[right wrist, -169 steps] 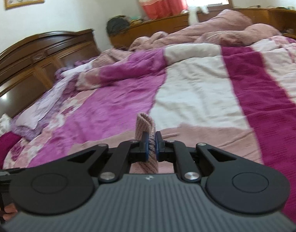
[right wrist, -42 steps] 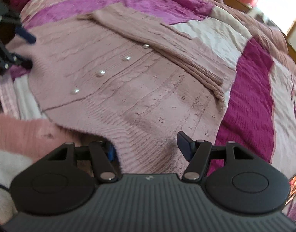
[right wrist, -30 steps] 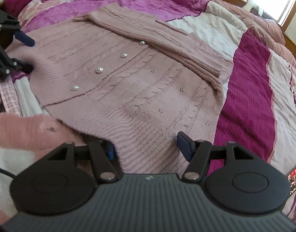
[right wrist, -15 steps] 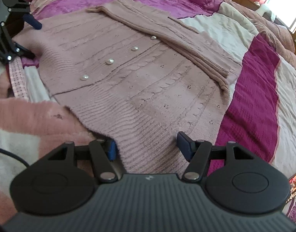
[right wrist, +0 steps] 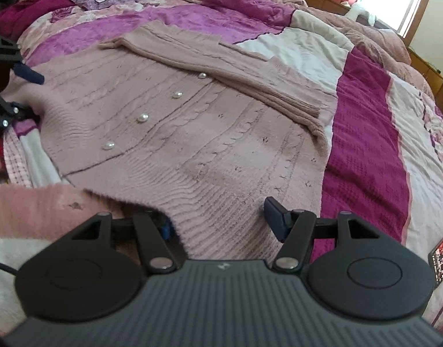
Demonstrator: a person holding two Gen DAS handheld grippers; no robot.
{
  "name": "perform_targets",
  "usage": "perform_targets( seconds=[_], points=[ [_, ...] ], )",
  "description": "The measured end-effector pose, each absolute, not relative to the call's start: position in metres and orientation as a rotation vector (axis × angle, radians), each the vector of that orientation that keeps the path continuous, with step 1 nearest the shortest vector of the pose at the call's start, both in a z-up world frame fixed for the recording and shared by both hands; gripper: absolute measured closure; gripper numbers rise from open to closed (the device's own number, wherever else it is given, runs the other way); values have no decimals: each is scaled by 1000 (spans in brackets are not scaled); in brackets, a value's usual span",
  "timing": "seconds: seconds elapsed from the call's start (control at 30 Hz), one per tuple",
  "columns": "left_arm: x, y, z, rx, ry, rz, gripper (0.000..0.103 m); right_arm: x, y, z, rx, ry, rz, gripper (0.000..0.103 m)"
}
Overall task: Fold small clothes
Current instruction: 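Close both grippers on the ribbed hem, then lift the hem with both grippers and fold it over toward the collar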
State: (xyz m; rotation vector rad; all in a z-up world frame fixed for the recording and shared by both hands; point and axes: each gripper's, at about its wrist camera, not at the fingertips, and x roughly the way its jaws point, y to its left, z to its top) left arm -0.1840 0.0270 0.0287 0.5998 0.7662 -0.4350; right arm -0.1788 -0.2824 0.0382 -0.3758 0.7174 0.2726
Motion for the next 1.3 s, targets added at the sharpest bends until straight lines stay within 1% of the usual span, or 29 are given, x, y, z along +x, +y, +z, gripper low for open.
perform_targets(
  seconds=[0.03, 0.07, 0.13, 0.17, 0.23, 0.47, 0.5, 0.53, 0.57, 0.6, 0.63, 0.67, 0.7, 0.73, 0.83, 0.97, 1.3],
  points=[
    [-186, 26, 29, 600, 761, -443, 50, -180, -281, 39, -385, 712, 276, 50],
    [-188, 26, 30, 596, 754, -451, 57, -180, -279, 40, -396, 705, 281, 53],
    [-188, 26, 34, 575, 750, -455, 62, -181, -275, 42, -423, 691, 284, 64],
    [-188, 28, 37, 550, 755, -456, 64, -180, -274, 43, -434, 681, 286, 66],
    [-184, 30, 41, 512, 760, -453, 64, -177, -273, 45, -444, 670, 280, 72],
    [-166, 22, 32, 479, 771, -415, 62, -167, -272, 40, -421, 689, 291, 76],
    [-165, 21, 31, 482, 772, -415, 63, -168, -272, 40, -423, 686, 295, 79],
    [-164, 21, 31, 485, 769, -415, 65, -169, -273, 40, -420, 687, 301, 79],
    [-163, 19, 32, 485, 766, -420, 75, -170, -274, 39, -417, 690, 305, 80],
    [-163, 19, 34, 481, 763, -425, 80, -172, -275, 39, -417, 687, 309, 81],
    [-162, 20, 35, 474, 760, -425, 88, -172, -276, 39, -417, 686, 310, 86],
    [-160, 21, 37, 459, 755, -419, 90, -173, -277, 40, -410, 686, 312, 88],
    [-158, 23, 40, 440, 751, -410, 91, -173, -279, 42, -390, 684, 315, 91],
    [-156, 25, 44, 410, 749, -399, 91, -172, -281, 44, -372, 682, 316, 93],
    [-146, 31, 64, 321, 710, -377, 92, -165, -287, 55, -318, 660, 303, 93],
    [-138, 31, 86, 311, 635, -357, 92, -155, -290, 69, -288, 616, 277, 94],
    [-122, 27, 104, 290, 555, -294, 92, -132, -284, 90, -298, 521, 202, 95]
  ],
)
